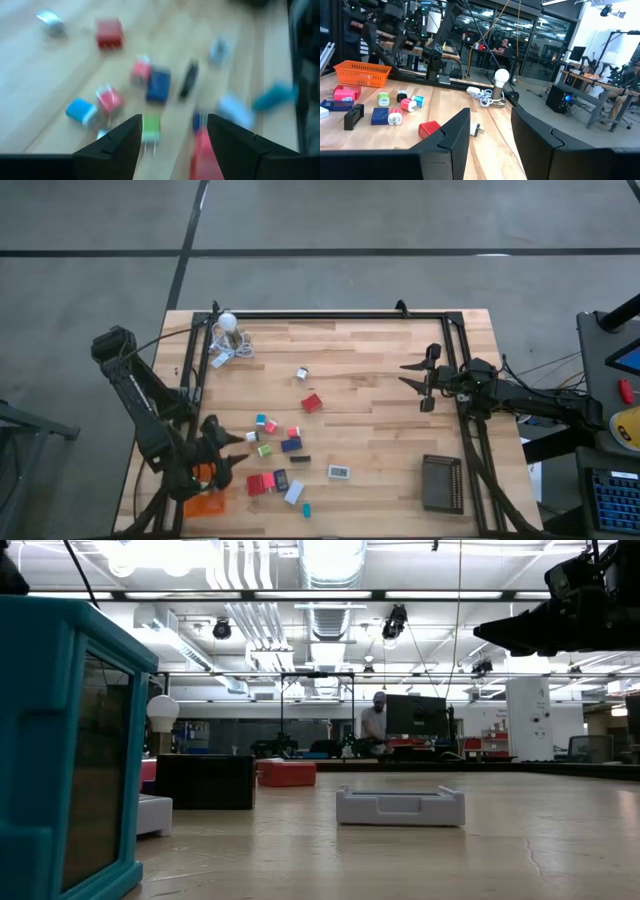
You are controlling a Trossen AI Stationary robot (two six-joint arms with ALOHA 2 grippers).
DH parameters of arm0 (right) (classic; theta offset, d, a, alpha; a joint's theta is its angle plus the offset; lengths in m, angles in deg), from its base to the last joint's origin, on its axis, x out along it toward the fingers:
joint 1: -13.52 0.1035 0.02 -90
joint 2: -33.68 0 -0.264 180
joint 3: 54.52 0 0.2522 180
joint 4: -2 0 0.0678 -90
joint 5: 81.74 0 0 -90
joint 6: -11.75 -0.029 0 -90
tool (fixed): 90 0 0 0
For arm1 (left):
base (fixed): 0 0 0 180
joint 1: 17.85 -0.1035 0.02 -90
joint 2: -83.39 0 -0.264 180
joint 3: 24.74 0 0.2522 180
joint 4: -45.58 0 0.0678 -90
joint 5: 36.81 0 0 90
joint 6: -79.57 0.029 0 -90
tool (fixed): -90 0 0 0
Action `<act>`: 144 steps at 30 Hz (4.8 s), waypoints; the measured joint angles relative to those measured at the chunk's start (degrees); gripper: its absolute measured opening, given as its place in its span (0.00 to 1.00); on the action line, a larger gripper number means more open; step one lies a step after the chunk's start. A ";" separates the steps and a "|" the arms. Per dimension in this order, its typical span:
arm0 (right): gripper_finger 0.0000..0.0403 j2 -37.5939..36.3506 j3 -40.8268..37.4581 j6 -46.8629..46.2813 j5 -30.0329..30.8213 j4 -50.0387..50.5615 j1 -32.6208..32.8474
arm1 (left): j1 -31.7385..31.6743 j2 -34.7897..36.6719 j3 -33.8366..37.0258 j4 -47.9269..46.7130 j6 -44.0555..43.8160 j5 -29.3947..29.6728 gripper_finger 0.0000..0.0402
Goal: Pick & Place Office items
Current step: Put the bottom white charger adapter into the orange bin
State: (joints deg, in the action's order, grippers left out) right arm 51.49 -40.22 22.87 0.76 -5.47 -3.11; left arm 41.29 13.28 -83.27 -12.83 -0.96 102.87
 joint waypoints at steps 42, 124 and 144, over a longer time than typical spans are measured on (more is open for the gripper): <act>0.35 0.00 0.00 0.00 0.02 0.00 -0.02 | -14.41 0.81 0.07 -1.90 15.63 9.86 0.57; 0.35 -0.01 0.00 0.00 0.00 0.00 -0.02 | -31.35 1.68 4.81 -0.34 35.53 -39.34 0.57; 0.35 0.02 0.00 0.00 0.00 0.00 -0.02 | -31.46 1.64 12.10 7.96 38.42 -39.42 0.57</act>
State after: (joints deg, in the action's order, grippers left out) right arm 51.51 -40.22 22.87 0.76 -5.47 -3.13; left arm 9.83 14.92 -71.17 -4.87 37.46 63.45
